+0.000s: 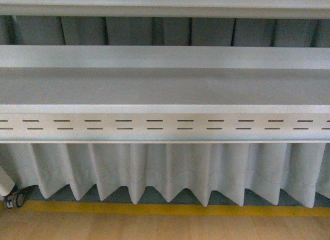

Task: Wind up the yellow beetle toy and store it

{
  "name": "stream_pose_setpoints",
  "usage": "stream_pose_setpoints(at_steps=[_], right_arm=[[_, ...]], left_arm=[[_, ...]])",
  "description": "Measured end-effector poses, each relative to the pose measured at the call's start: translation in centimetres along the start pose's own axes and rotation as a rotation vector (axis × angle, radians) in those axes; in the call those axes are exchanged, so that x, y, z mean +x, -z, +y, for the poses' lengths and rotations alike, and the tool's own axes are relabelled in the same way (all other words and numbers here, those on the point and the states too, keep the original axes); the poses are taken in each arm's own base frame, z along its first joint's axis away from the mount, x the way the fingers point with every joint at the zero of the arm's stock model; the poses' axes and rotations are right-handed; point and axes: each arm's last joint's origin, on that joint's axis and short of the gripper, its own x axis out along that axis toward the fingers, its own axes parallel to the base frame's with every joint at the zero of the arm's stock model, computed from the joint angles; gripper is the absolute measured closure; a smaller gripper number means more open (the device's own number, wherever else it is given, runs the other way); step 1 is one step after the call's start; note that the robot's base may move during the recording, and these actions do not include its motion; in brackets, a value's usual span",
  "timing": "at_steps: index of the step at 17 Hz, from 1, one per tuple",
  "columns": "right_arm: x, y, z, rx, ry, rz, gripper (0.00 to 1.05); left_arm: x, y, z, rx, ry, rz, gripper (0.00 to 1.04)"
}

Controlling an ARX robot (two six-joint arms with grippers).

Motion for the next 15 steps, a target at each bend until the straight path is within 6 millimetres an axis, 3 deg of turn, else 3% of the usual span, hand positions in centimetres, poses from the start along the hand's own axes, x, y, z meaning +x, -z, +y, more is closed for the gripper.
stream_pose_setpoints(at_steps=[15], right_arm=[[0.0, 0.0, 0.0, 0.0, 0.0, 0.0, 0.07]], left_arm=[[0.0, 0.0, 0.0, 0.0, 0.0, 0.0, 0.07]])
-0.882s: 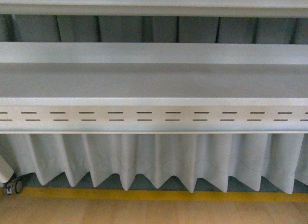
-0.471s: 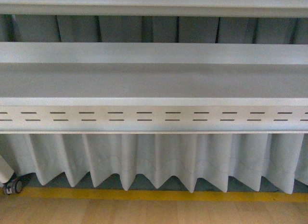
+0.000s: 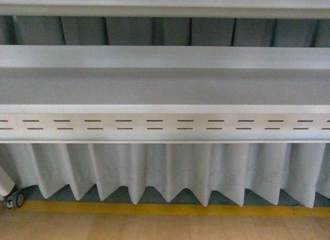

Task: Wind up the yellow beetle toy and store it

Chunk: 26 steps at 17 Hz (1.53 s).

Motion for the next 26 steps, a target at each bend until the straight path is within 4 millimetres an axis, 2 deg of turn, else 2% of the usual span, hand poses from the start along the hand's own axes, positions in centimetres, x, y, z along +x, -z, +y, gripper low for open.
stream_pose_setpoints(at_steps=[26], right_arm=[[0.0, -0.02, -0.01, 0.0, 0.002, -0.001, 0.07]], left_arm=[[0.0, -0.03, 0.0, 0.0, -0.001, -0.003, 0.07]])
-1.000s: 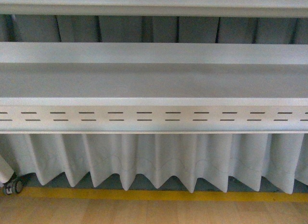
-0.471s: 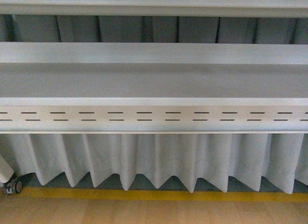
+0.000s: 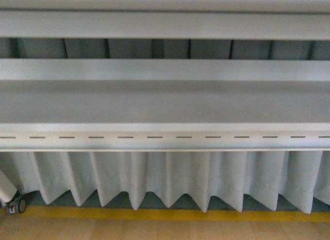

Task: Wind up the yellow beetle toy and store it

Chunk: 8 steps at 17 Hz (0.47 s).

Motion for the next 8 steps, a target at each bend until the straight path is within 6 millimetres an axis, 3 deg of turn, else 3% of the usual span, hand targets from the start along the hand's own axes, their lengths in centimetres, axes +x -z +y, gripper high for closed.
stream_pose_setpoints(at_steps=[8], right_arm=[[0.0, 0.0, 0.0, 0.0, 0.002, 0.0, 0.07]], left_arm=[[0.0, 0.03, 0.0, 0.0, 0.001, 0.003, 0.07]])
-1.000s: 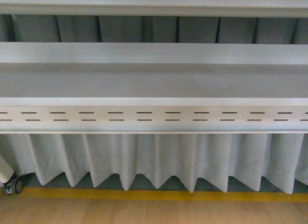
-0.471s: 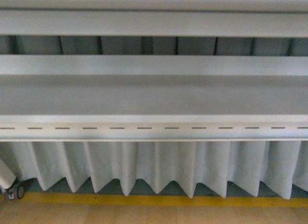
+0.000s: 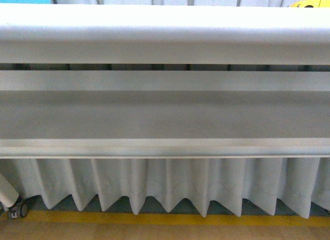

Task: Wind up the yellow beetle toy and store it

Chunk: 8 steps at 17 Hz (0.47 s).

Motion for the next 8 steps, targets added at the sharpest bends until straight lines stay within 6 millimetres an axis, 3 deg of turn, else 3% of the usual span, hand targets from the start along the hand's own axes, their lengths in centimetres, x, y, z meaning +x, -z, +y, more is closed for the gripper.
stream_pose_setpoints(at_steps=[8], right_arm=[[0.0, 0.0, 0.0, 0.0, 0.0, 0.0, 0.07]], left_arm=[[0.0, 0.01, 0.0, 0.0, -0.001, 0.001, 0.07]])
